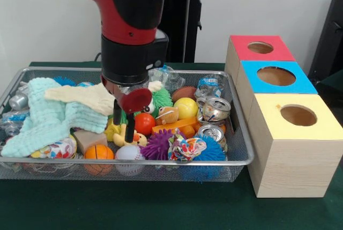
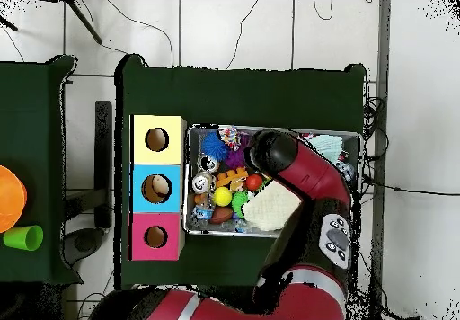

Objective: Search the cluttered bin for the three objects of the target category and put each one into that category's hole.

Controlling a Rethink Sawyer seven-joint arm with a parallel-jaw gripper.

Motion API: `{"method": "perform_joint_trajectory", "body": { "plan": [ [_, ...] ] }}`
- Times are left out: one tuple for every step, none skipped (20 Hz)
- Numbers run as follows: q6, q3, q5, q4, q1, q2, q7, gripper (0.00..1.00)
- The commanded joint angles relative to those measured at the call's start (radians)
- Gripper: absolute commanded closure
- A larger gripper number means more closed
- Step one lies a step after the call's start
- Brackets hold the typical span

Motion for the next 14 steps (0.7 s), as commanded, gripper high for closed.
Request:
{"method": "perform_joint_trajectory", "body": {
  "plan": [
    [-0.088,0.174,-0.052,0.113,0.001,0.068,0.057,0.0],
    [-0.098,0.18,-0.056,0.118,-0.003,0.069,0.056,0.0],
    [-0.104,0.186,-0.06,0.116,-0.006,0.073,0.054,0.0],
    [-0.106,0.185,-0.065,0.11,-0.011,0.077,0.051,0.0],
    [-0.113,0.187,-0.067,0.105,-0.01,0.084,0.053,0.0],
    [-0.13,0.197,-0.068,0.105,-0.014,0.095,0.054,0.0],
    [-0.143,0.209,-0.069,0.104,-0.02,0.103,0.052,0.0],
    [-0.155,0.217,-0.07,0.103,-0.024,0.11,0.051,0.0],
    [-0.163,0.22,-0.071,0.103,-0.024,0.114,0.052,0.0],
    [-0.171,0.223,-0.071,0.102,-0.024,0.118,0.054,0.0],
    [-0.175,0.226,-0.073,0.099,-0.026,0.12,0.053,0.0],
    [-0.183,0.235,-0.075,0.104,-0.034,0.119,0.048,0.0],
    [-0.185,0.241,-0.076,0.106,-0.04,0.119,0.044,0.0],
    [-0.187,0.244,-0.079,0.113,-0.043,0.114,0.043,0.0]
  ]
}}
